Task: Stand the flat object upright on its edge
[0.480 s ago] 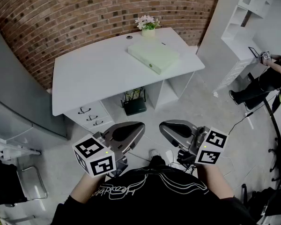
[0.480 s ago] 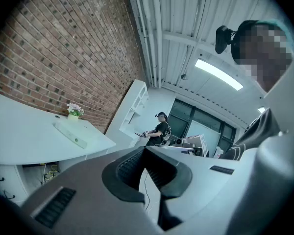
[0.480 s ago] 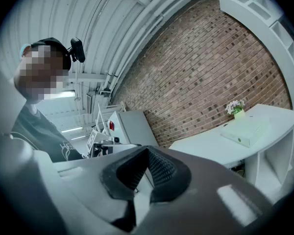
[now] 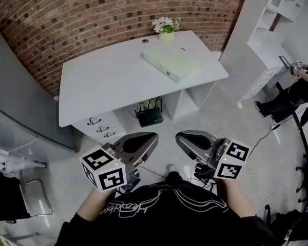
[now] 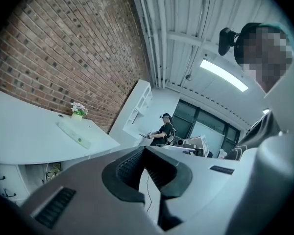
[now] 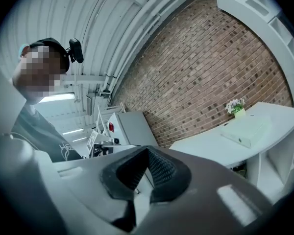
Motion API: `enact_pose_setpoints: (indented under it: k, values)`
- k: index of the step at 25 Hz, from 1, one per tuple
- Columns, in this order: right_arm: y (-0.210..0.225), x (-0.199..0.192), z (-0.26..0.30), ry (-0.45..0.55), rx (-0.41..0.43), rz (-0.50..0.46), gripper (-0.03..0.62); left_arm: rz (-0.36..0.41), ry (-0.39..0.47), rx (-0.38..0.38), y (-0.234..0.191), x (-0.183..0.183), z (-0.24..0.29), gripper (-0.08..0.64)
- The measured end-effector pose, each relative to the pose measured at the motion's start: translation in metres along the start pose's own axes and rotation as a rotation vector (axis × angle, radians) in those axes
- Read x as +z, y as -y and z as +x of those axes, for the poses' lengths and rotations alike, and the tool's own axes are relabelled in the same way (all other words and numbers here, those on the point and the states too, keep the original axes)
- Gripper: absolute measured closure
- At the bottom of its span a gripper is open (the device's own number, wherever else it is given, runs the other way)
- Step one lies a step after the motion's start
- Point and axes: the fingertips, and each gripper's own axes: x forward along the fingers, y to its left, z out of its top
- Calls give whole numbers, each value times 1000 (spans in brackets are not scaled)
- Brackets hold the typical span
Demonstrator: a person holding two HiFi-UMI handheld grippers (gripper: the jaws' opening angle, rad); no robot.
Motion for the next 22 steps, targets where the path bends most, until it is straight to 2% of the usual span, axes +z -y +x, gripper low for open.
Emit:
enact_pose_setpoints:
  k: [3, 22]
  values:
    - [9, 6, -1, 19, 36, 25, 588, -11, -8, 4, -8, 2, 15, 558]
    - [160, 64, -55, 14, -1, 65, 588, -65, -52, 15, -49, 25, 174, 558]
